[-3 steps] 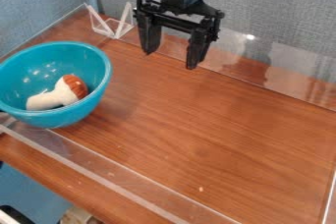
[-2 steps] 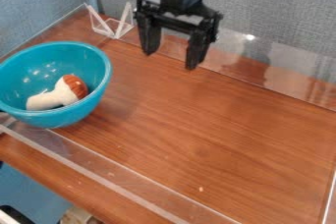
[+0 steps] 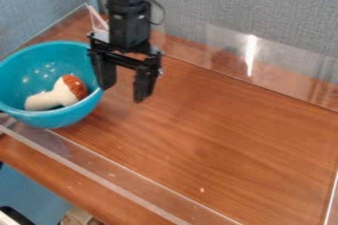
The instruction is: Remove the mushroom from inside the blue bowl and put it on the table
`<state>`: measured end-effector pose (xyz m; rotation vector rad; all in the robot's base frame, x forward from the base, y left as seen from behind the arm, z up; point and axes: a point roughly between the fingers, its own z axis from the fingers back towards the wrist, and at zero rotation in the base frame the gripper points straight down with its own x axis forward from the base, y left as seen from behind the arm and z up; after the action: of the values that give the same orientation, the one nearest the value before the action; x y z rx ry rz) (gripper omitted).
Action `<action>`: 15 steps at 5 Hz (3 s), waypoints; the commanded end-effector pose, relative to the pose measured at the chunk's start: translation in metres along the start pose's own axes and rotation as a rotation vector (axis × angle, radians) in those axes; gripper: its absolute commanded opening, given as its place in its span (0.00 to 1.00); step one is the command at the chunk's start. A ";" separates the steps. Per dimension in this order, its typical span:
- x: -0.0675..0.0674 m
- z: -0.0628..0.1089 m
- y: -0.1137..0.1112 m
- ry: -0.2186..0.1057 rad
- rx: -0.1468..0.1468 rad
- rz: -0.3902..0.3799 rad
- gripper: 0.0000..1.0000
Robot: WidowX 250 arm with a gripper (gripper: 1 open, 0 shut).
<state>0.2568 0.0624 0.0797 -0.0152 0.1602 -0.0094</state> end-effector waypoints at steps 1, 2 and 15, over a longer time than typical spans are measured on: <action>-0.006 0.012 0.039 -0.057 0.029 0.042 1.00; -0.007 0.013 0.073 -0.071 0.034 0.058 1.00; 0.011 -0.033 0.127 -0.083 0.045 0.228 1.00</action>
<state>0.2652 0.1780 0.0447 0.0195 0.0891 0.2083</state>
